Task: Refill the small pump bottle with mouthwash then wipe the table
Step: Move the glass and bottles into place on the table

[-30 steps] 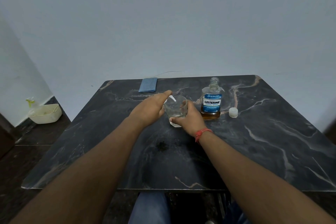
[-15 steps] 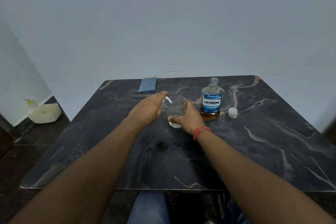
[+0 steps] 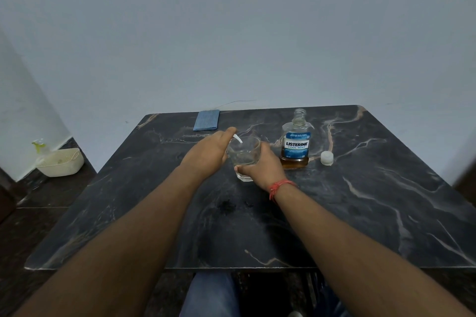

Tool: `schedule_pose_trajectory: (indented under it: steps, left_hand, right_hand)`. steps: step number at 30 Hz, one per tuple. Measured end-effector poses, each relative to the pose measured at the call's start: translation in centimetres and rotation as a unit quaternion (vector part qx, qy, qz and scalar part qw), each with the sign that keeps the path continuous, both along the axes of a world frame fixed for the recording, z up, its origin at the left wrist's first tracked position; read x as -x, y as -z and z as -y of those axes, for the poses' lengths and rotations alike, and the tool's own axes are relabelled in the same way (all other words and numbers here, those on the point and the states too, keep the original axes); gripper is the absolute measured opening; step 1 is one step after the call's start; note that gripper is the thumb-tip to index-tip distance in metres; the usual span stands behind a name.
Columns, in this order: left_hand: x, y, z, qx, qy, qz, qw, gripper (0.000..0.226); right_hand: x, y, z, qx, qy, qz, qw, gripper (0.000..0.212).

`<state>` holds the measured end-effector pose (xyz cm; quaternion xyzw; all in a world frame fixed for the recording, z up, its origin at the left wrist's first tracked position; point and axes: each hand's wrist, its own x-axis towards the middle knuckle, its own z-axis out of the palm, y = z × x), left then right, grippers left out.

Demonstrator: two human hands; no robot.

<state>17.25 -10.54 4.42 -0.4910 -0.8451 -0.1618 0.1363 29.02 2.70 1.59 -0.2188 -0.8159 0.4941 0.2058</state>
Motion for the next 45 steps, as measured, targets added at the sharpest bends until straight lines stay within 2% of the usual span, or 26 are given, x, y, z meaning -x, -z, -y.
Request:
schedule_pose_trajectory:
  steps: [4, 10, 16, 23, 29, 35, 40, 45]
  left_hand:
    - [0.1, 0.1, -0.1, 0.008, 0.002, -0.013, 1.0, 0.07]
    - [-0.2, -0.2, 0.0, 0.005, 0.003, -0.001, 1.0, 0.053]
    - [-0.2, 0.1, 0.0, -0.003, 0.006, -0.001, 1.0, 0.064]
    - [-0.5, 0.9, 0.7, -0.007, -0.002, 0.005, 1.0, 0.054]
    - [-0.3, 1.0, 0.3, -0.007, -0.003, -0.013, 1.0, 0.065]
    - [-0.6, 1.2, 0.4, -0.019, -0.004, 0.001, 1.0, 0.052]
    - [-0.4, 1.4, 0.4, -0.054, 0.009, -0.013, 0.998, 0.063]
    - [-0.7, 1.2, 0.8, -0.147, -0.018, 0.063, 0.987, 0.068]
  right_hand:
    - [0.1, -0.1, 0.1, 0.0, 0.008, 0.002, 1.0, 0.082]
    - [0.3, -0.2, 0.0, -0.006, 0.01, 0.018, 1.0, 0.077]
    - [0.3, -0.1, 0.1, 0.003, 0.015, 0.007, 1.0, 0.089]
    - [0.2, 0.1, -0.2, 0.004, 0.02, -0.005, 1.0, 0.081]
    - [0.1, 0.3, -0.3, -0.004, 0.016, -0.005, 1.0, 0.082]
    - [0.3, 0.2, -0.4, -0.004, 0.014, 0.001, 1.0, 0.074]
    - [0.2, 0.3, -0.5, 0.007, 0.003, -0.004, 1.0, 0.079]
    - [0.0, 0.8, -0.6, 0.025, 0.0, -0.021, 0.999, 0.08]
